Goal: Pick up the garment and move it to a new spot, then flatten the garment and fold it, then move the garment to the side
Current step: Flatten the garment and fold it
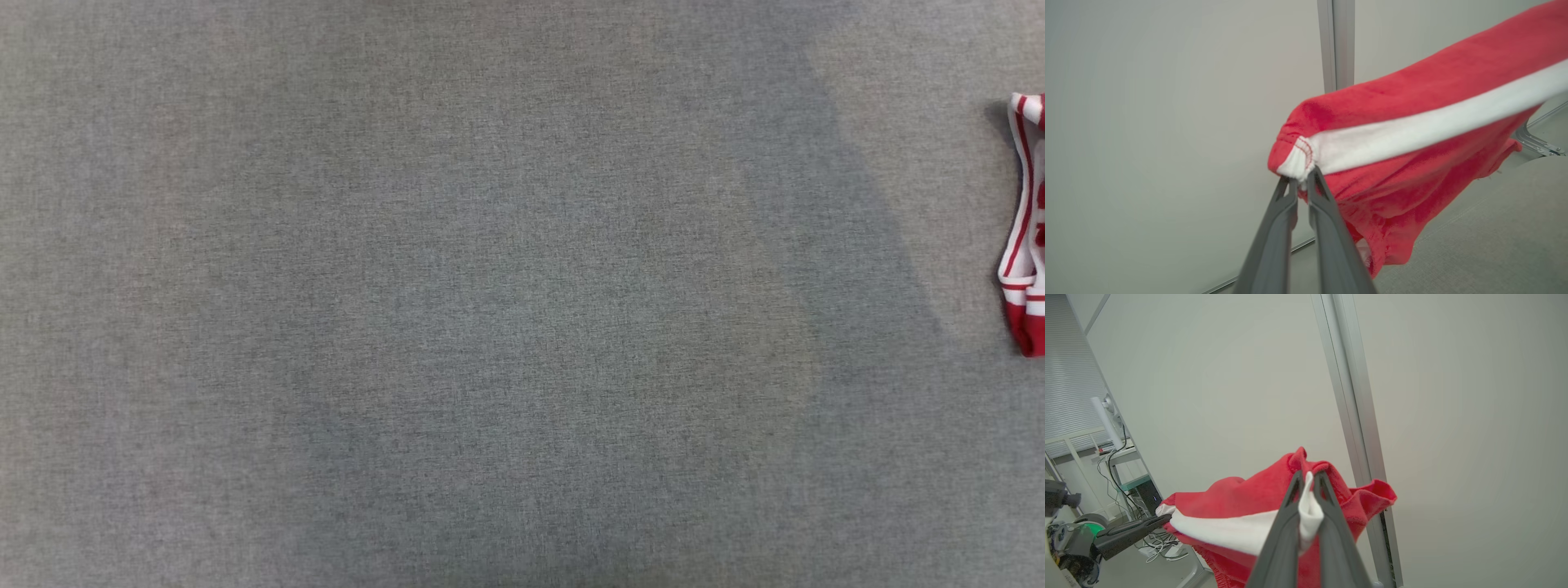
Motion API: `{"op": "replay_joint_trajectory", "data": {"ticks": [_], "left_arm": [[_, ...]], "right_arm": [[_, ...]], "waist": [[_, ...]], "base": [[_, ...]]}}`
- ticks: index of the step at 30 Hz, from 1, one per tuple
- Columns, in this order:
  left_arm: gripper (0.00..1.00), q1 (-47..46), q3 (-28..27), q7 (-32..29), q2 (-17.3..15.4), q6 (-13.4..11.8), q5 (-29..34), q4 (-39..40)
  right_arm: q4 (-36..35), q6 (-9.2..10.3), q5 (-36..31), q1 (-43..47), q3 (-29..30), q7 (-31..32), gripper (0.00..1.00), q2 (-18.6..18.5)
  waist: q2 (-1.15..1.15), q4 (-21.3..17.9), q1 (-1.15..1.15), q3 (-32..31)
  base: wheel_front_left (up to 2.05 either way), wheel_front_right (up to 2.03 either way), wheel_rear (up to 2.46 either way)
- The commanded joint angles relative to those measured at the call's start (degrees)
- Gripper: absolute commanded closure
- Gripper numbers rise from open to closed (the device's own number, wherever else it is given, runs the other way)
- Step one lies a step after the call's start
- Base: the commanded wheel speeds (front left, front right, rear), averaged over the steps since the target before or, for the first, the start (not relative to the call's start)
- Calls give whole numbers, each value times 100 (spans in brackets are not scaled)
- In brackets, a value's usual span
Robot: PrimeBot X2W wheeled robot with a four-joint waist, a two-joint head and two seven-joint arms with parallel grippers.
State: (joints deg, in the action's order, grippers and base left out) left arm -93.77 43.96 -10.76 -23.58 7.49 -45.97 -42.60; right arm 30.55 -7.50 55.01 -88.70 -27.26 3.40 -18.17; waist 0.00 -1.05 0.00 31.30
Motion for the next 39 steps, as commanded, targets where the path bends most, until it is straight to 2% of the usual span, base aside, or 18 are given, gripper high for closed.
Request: {"op": "replay_joint_trajectory", "data": {"ticks": [1, 6, 11, 15, 23, 26, 30, 31, 39], "left_arm": [[100, 116, 134, 108, -42, -9, -114, -83], [100, 696, 657, 432, -116, -8, -486, -104], [100, 1522, 1134, 721, -374, -7, -861, 18], [100, 2304, 1384, 635, -603, -8, -1225, 188], [100, 4026, 1685, 124, -1020, -75, -2051, 1237], [100, 4612, 1828, -55, -1271, -293, -2205, 1903], [100, 5294, 1999, -286, -1682, -720, -2406, 2996], [100, 5294, 1999, -286, -1682, -720, -2406, 2996], [100, 6358, 2242, -463, -2498, -1781, -2638, 5183]], "right_arm": [[56, -1, 76, 131, -199, -61, 100, -54], [66, -1, 285, 680, -772, -260, 100, -169], [-149, -1, 521, 1556, -1348, -637, 100, -313], [-123, -1, 675, 2326, -1713, -834, 100, -456], [-275, -1, 1076, 3800, -2080, -343, 100, -919], [-476, -1, 1181, 4329, -2031, -188, 100, -1102], [-864, -1, 1278, 5108, -1853, -72, 100, -1327], [-864, -1, 1278, 5108, -1853, -72, 100, -1327], [-1970, -1, 1287, 6917, -1115, 184, 100, -1781]], "waist": [[0, 19, 0, 8], [0, 48, 0, -57], [0, -37, 0, -332], [0, -77, 0, -755], [0, -76, 0, -1812], [0, -95, 0, -2152], [0, -120, 0, -2513], [0, -120, 0, -2513], [0, -94, 0, -2888]], "base": [[0, 0, 0], [0, 0, 0], [0, 0, 0], [0, 0, 0], [0, 0, 0], [0, 0, 0], [0, 0, 0], [0, 0, 0], [0, 0, 0]]}}
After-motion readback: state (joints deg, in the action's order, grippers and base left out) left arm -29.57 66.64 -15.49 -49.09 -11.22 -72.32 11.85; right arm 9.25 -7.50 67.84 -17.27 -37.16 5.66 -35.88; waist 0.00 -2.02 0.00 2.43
